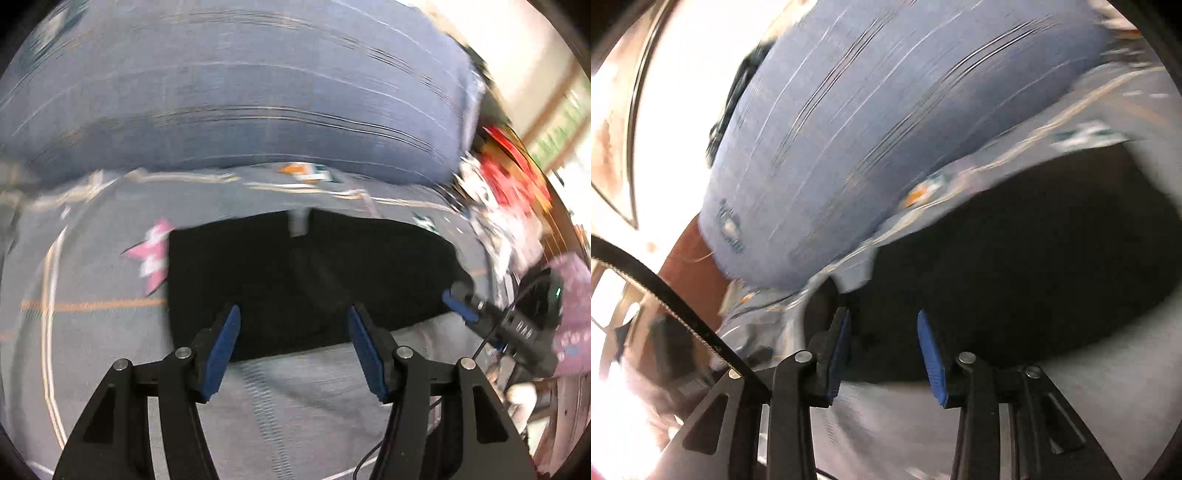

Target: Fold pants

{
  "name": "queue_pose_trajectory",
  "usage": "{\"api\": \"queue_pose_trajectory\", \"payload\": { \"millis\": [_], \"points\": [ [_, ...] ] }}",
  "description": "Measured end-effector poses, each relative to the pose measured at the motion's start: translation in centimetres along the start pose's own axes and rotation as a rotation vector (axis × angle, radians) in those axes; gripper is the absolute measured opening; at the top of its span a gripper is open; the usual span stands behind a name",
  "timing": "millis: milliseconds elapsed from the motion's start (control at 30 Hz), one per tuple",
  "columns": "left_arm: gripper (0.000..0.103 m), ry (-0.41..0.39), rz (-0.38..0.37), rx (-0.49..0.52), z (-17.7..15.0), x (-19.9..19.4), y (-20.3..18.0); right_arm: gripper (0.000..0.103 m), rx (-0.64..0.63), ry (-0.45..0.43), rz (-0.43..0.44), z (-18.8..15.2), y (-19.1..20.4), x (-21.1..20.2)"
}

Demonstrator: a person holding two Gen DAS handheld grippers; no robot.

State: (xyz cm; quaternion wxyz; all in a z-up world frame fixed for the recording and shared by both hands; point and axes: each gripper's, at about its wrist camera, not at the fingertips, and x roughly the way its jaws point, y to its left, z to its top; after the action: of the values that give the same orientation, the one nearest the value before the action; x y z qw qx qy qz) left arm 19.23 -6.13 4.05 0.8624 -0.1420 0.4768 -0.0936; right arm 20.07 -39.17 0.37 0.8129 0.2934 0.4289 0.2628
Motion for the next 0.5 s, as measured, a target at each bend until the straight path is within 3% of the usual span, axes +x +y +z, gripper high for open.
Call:
{"api": "queue_pose_trajectory", "payload": {
  "millis": [200,500],
  "points": [
    [0.06,0.104,-0.034,0.19,3.4,5.7,-9.2,0.043,0.118,-0.123,-0.137,-1.8,-6.2,-6.3],
    [0.06,0.242,-0.081,0.417,7.8,16.6,-23.0,0.045,0.163,-0.125,-0.199,0.7,-9.2,-5.2]
  ]
}}
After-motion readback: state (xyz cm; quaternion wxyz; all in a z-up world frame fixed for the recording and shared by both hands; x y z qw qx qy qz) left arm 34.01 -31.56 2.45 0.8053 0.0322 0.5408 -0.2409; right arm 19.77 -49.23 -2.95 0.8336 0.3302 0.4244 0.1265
